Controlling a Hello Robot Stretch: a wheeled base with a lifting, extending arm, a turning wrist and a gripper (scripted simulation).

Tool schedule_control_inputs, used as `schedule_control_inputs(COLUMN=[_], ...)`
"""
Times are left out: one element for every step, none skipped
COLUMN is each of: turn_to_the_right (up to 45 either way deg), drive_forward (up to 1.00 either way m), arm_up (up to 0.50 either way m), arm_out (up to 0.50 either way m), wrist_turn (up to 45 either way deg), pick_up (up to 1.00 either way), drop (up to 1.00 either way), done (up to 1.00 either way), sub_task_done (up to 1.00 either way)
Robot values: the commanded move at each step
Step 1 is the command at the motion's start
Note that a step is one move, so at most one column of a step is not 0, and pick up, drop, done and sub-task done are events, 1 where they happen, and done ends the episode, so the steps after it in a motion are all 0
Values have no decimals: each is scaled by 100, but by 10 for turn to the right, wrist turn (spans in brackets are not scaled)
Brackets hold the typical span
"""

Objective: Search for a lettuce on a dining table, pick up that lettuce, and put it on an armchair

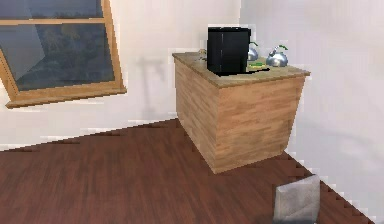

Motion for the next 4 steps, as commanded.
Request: schedule_control_inputs(turn_to_the_right=[0,0,0,0], drive_forward=[0,0,0,0], arm_up=[0,10,28,0], arm_out=[0,0,0,0], wrist_turn=[0,0,0,-450], pick_up=[100,0,0,0], drop=[0,0,0,0], done=[0,0,0,0], sub_task_done=[0,0,0,0])
